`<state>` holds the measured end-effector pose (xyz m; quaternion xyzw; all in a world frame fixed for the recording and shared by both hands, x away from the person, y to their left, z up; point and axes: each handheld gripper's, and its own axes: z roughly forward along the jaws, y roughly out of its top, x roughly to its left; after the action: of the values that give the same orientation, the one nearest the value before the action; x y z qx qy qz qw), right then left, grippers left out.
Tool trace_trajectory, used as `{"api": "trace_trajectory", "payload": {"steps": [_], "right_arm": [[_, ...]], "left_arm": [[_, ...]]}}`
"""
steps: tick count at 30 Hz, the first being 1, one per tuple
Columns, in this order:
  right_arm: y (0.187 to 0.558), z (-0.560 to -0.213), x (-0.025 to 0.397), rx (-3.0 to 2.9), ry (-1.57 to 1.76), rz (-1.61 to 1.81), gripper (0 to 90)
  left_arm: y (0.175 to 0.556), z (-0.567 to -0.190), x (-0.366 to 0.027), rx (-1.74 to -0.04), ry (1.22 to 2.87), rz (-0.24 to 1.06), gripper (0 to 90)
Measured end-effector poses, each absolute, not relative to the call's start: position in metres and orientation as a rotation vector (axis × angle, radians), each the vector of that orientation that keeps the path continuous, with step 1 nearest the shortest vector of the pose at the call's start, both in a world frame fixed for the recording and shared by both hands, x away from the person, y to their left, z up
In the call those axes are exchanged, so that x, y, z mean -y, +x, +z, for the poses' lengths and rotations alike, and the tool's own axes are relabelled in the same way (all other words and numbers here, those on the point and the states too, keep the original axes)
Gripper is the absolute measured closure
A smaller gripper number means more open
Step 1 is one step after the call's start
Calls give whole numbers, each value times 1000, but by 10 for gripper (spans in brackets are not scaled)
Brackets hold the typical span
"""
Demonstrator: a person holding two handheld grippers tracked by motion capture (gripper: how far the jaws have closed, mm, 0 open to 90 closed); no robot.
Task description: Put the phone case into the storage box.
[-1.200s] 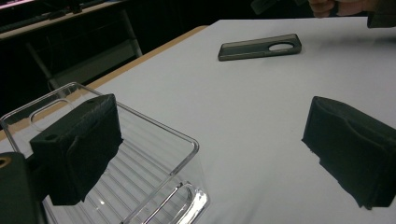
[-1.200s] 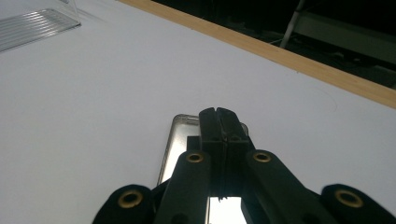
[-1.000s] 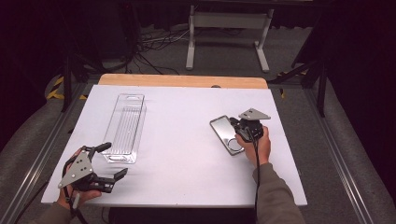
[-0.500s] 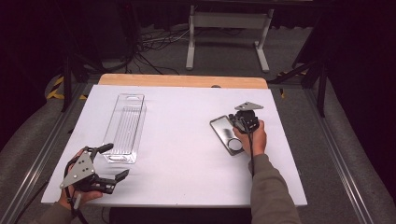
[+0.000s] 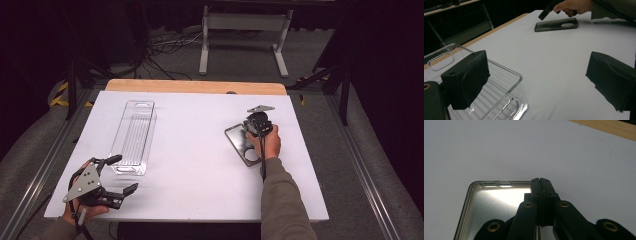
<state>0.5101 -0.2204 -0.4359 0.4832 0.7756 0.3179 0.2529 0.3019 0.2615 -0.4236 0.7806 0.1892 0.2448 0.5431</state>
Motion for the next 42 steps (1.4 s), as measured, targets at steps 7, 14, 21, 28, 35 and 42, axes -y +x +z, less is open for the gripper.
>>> {"api": "trace_trajectory", "payload": {"steps": [7, 14, 21, 28, 35, 42], "right_arm": [[515, -442, 222, -2115, 1346, 828, 900], [517, -443, 217, -2150, 1316, 783, 900], [520, -442, 207, -2191, 1269, 729, 900], [520, -440, 191, -2256, 1218, 727, 900], [515, -440, 176, -2321, 1159, 735, 900], [504, -442, 162, -2376, 1124, 760, 900]], "left_arm": [[302, -424, -262, -445, 1854, 576, 50], [302, -424, -260, -436, 1866, 571, 51], [303, -426, -259, -442, 1869, 557, 51], [303, -426, -259, -429, 1885, 554, 51], [302, -426, -258, -426, 1891, 541, 51], [302, -427, -257, -422, 1899, 541, 51]]}}
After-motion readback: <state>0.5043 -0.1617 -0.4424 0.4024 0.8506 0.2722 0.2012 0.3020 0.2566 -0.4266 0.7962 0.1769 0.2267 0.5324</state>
